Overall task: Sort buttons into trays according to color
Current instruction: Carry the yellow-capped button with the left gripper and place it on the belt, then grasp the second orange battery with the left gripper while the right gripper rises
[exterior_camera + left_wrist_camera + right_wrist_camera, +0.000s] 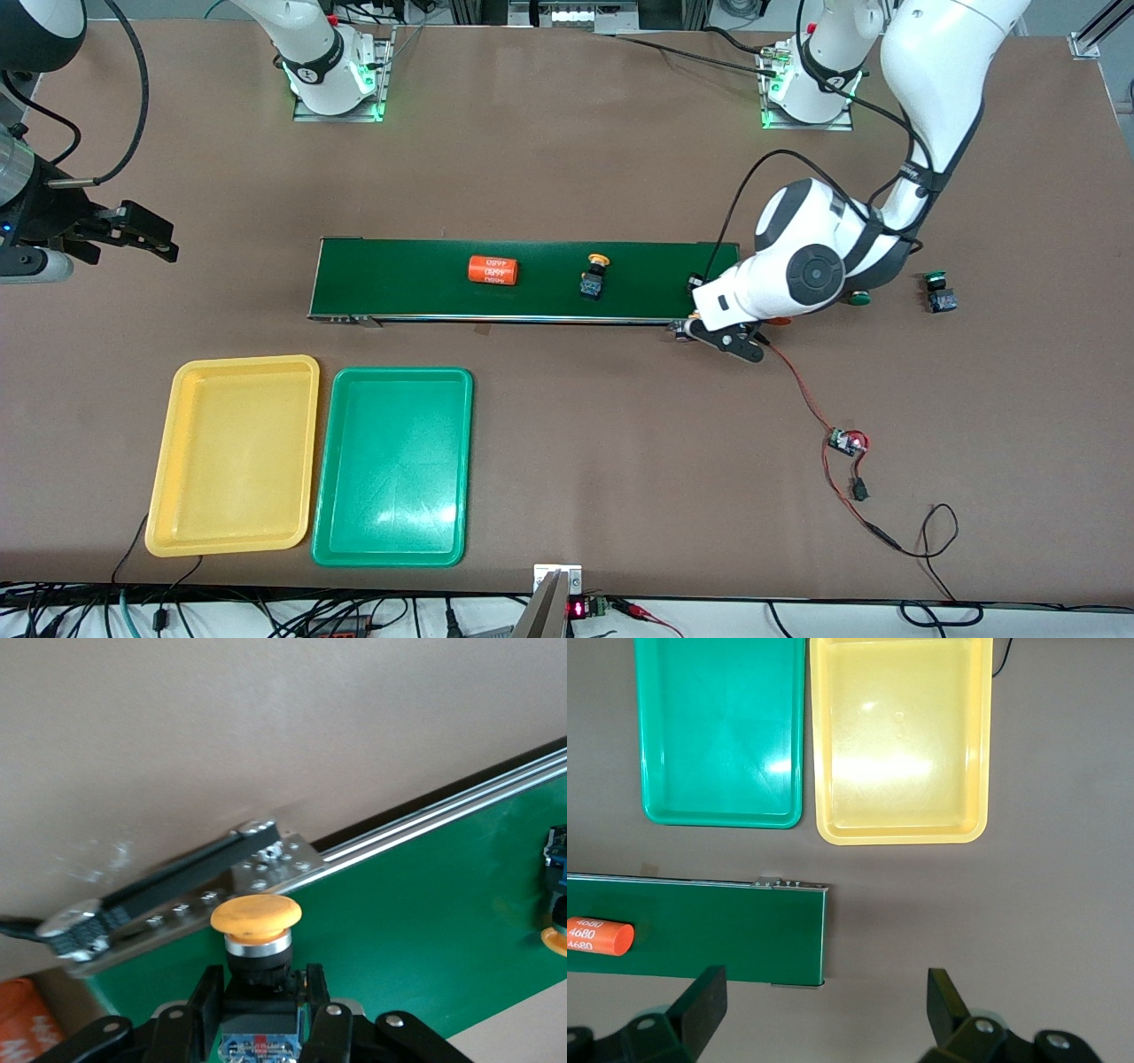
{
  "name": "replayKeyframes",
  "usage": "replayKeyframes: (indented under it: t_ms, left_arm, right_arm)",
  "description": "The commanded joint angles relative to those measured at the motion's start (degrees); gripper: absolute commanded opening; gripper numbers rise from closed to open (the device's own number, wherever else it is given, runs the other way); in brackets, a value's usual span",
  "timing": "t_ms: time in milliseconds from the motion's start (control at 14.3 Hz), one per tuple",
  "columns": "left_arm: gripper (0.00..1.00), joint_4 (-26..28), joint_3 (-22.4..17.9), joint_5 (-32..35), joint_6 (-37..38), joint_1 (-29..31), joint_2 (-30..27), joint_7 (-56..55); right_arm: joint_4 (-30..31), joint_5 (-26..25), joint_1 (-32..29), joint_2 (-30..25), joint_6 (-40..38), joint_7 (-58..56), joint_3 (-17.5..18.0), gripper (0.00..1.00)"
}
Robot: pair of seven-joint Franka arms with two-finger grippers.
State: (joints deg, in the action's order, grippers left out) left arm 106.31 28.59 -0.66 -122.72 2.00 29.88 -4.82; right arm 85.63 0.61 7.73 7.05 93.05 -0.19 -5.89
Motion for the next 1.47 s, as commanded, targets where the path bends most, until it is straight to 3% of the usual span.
replayKeyframes:
  t_ms: [0,558,628,698,768,838,1256,1396]
  left_arm:
    - [0.00,0.83,-0.73,-1.45,-0.15,-1.48,-1.40,-3.52]
    - [0.01,5.57,-0.55,-1.45,0.38,-1.57,-4.04,-10.37]
    - [0.11,5.58,-0.38,-1.45,0.38,-1.57,-4.04,-10.74]
    - [0.40,5.58,-0.29,-1.45,0.38,-1.57,-4.12,-10.74]
    - [0.75,5.58,-0.29,-1.45,0.38,-1.57,-5.17,-10.65]
    - [1.00,5.49,-0.29,-1.36,0.38,-1.57,-6.57,-9.61]
    - [1.00,3.47,-0.81,-0.92,0.73,3.52,-12.46,-9.51]
    - [1.00,3.64,-1.34,-0.57,0.90,6.24,-11.78,-9.16]
  right_arm:
    - [0.41,-0.34,0.09,-0.46,-0.32,0.28,0.18,1.00]
    - [0.41,-0.34,0.09,-0.46,-0.32,0.28,0.18,1.00]
    - [0.41,-0.34,0.09,-0.46,-0.32,0.28,0.18,1.00]
    - [0.41,-0.34,0.09,-0.46,-0.32,0.28,0.18,1.00]
    - [0.41,-0.34,0.09,-0.46,-0.32,0.28,0.18,1.00]
    - [0.41,-0.34,0.09,-0.46,-0.32,0.28,0.18,1.00]
    - [0.50,-0.34,0.18,-0.46,-0.41,0.37,0.18,1.00]
    - [0.50,-0.34,0.18,-0.46,-0.93,0.28,0.18,1.00]
